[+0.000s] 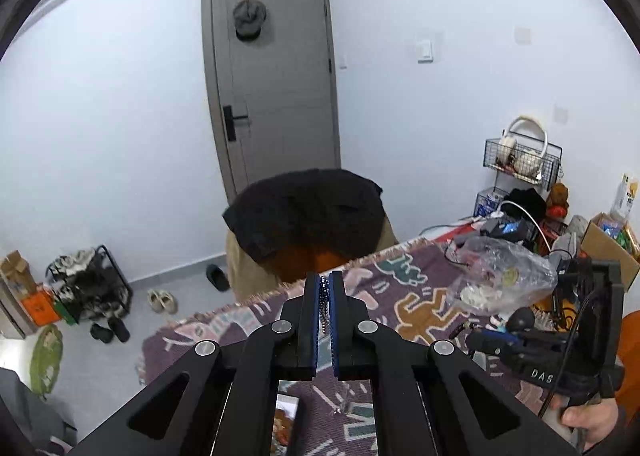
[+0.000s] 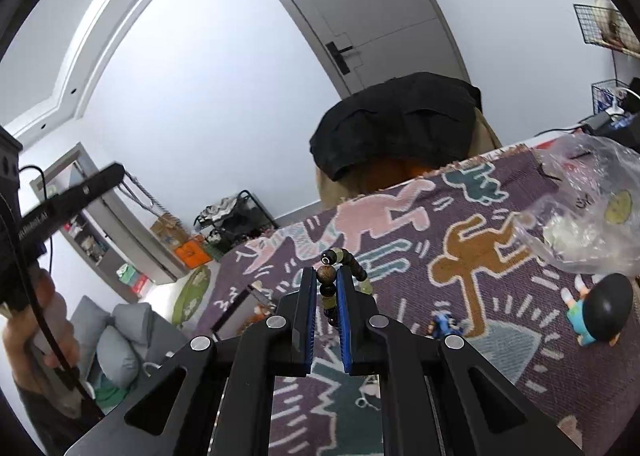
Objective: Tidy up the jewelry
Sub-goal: 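Carry the chain to the black box with the left tool while the right tool carries the bracelet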
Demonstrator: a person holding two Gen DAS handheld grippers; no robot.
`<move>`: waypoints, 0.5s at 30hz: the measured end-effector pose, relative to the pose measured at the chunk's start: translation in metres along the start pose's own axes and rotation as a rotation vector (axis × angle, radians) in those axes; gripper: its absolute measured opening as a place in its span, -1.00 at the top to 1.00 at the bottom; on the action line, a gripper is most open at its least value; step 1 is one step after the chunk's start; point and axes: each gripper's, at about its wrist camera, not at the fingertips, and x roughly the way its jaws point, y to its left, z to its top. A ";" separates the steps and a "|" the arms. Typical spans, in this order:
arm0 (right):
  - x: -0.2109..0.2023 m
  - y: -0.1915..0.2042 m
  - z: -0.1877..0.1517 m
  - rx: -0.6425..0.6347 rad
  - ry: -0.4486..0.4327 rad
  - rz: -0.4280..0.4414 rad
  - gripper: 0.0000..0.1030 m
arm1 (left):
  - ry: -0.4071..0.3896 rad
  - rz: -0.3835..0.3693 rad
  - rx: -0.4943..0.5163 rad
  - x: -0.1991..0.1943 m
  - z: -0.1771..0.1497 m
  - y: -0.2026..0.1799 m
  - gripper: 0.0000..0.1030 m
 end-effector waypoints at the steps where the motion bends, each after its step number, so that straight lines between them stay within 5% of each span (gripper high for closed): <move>1: 0.001 0.003 0.000 -0.005 0.001 0.004 0.78 | -0.004 0.005 -0.001 -0.003 0.002 0.002 0.92; 15: 0.008 0.031 0.002 -0.046 0.008 0.032 0.78 | -0.100 0.110 -0.008 -0.052 0.040 0.037 0.92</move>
